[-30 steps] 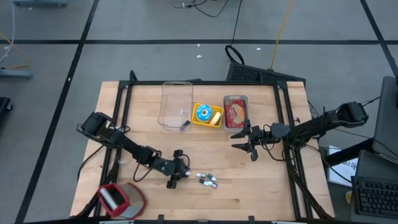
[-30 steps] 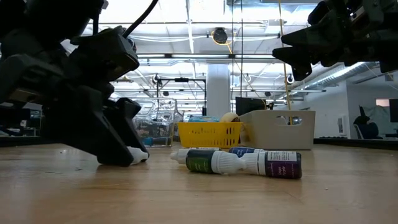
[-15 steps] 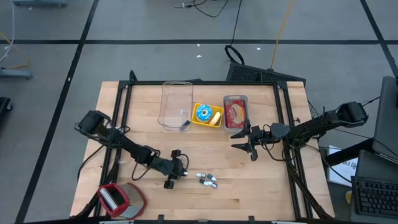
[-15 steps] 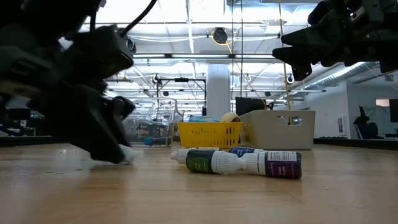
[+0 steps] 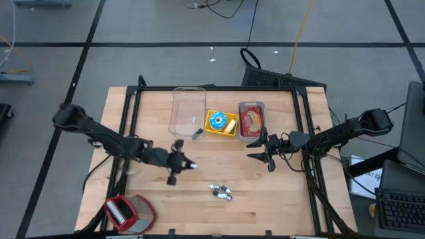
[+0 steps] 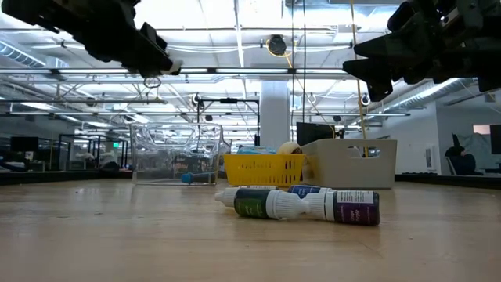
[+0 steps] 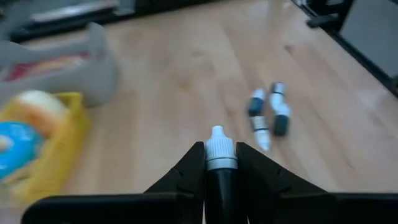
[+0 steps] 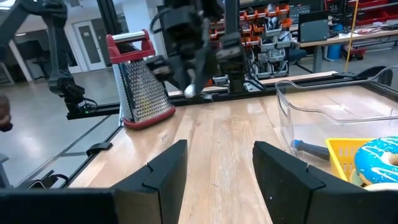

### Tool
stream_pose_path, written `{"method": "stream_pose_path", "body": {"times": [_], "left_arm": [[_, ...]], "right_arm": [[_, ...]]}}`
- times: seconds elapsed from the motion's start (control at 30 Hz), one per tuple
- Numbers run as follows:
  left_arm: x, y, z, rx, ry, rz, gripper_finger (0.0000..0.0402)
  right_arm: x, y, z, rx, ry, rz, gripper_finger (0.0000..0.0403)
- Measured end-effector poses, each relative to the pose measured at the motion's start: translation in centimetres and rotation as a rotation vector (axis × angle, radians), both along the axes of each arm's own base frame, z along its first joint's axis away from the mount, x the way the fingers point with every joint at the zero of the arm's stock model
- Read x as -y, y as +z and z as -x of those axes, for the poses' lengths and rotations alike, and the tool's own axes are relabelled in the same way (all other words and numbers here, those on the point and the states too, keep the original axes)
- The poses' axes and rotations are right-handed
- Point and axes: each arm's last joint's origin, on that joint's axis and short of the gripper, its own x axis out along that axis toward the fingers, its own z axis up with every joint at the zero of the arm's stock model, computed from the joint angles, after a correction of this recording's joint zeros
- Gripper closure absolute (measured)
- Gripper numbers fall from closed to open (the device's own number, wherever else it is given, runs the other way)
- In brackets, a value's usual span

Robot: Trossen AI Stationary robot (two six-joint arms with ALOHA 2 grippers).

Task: Pick & Place Food Item
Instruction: Put the black food coloring bottle into the transparent bin

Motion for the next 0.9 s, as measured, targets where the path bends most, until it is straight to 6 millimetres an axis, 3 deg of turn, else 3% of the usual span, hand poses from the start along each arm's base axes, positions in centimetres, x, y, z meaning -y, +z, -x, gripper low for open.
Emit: {"method": "stream_pose_path", "body": {"times": [0.1, 0.33, 0.5, 0.7, 0.9], "left_arm": [[-1.7, 0.1, 1.0, 0.067, 0.029, 0.022, 0.0334], [-6.3, -3.0, 3.5, 0.252, 0.200, 0.086, 0.0333], [-8.9, -2.9, 4.4, 0.420, 0.354, 0.144, 0.0332], [-11.4, -3.1, 4.4, 0.419, 0.558, 0.210, 0.0329], [-12.3, -3.9, 4.5, 0.360, 0.642, 0.276, 0.0329]], "right_arm": [[0.0, 0.0, 0.0, 0.000, 0.000, 0.000, 0.0232], [0.0, 0.0, 0.0, 0.000, 0.000, 0.000, 0.0232], [0.0, 0.0, 0.0, 0.000, -0.004, 0.000, 0.0232], [0.1, 0.0, 0.0, 0.000, -0.026, 0.000, 0.0232], [0.1, 0.0, 0.0, -0.003, -0.026, 0.000, 0.0232]]}}
